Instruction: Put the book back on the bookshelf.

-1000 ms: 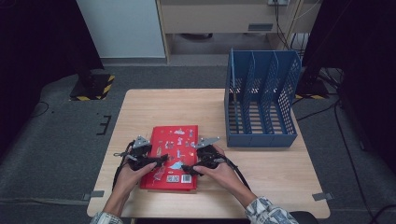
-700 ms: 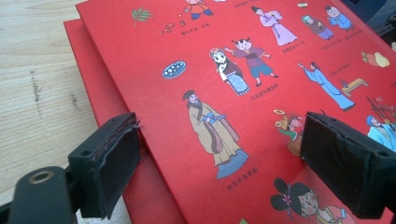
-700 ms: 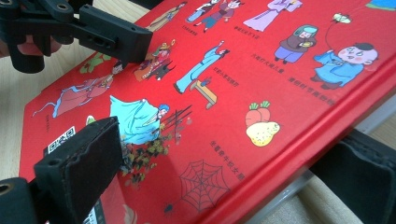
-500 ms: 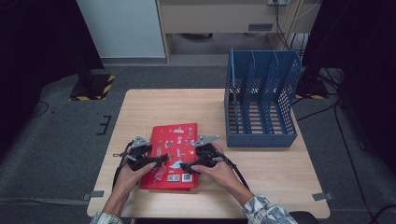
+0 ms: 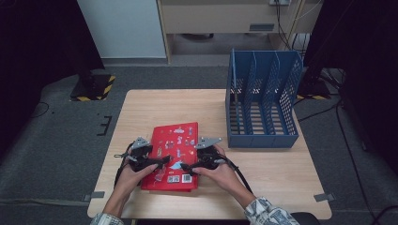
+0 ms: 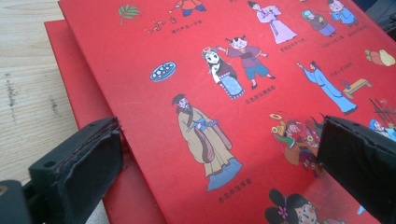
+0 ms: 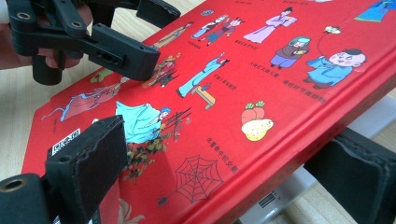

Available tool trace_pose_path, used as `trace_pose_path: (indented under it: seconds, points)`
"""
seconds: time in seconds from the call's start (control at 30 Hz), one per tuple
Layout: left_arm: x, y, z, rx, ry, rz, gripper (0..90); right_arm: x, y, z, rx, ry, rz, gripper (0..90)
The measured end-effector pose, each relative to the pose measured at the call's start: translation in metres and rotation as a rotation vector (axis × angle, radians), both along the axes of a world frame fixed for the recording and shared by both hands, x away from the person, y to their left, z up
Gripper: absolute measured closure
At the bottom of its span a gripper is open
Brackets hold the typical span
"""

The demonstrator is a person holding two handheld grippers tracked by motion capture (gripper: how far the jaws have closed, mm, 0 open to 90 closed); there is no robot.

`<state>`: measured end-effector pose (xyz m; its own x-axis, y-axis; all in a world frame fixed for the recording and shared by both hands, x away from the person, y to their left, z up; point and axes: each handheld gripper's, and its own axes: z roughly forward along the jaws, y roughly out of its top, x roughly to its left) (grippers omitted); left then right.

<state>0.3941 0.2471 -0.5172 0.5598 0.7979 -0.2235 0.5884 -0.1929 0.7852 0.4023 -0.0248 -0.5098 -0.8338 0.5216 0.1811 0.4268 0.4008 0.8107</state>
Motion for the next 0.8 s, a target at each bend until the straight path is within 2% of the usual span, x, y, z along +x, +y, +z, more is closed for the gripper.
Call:
trace_pose_path:
  seconds: [0.17, 0.37, 0.6, 0.8]
  points:
    - [0.0007, 0.0021, -0.0008, -0.011, -0.003, -0.004, 0.0, -0.0004, -0.0001, 0.0005, 0.005, -0.007, 0.006, 7.6]
    - [0.0006, 0.0015, -0.0010, 0.009, -0.009, -0.006, 0.0, 0.0014, -0.0005, -0.0020, 0.001, 0.017, 0.008, 7.9]
    - [0.0005, 0.0008, -0.0009, 0.012, -0.008, -0.001, 0.0, 0.0022, -0.0005, -0.0029, 0.003, 0.032, 0.006, 7.8]
    - [0.0023, 0.0031, 0.0011, -0.002, 0.014, 0.001, 0.9, 0.0030, -0.0005, -0.0030, 0.008, 0.028, 0.010, 7.9]
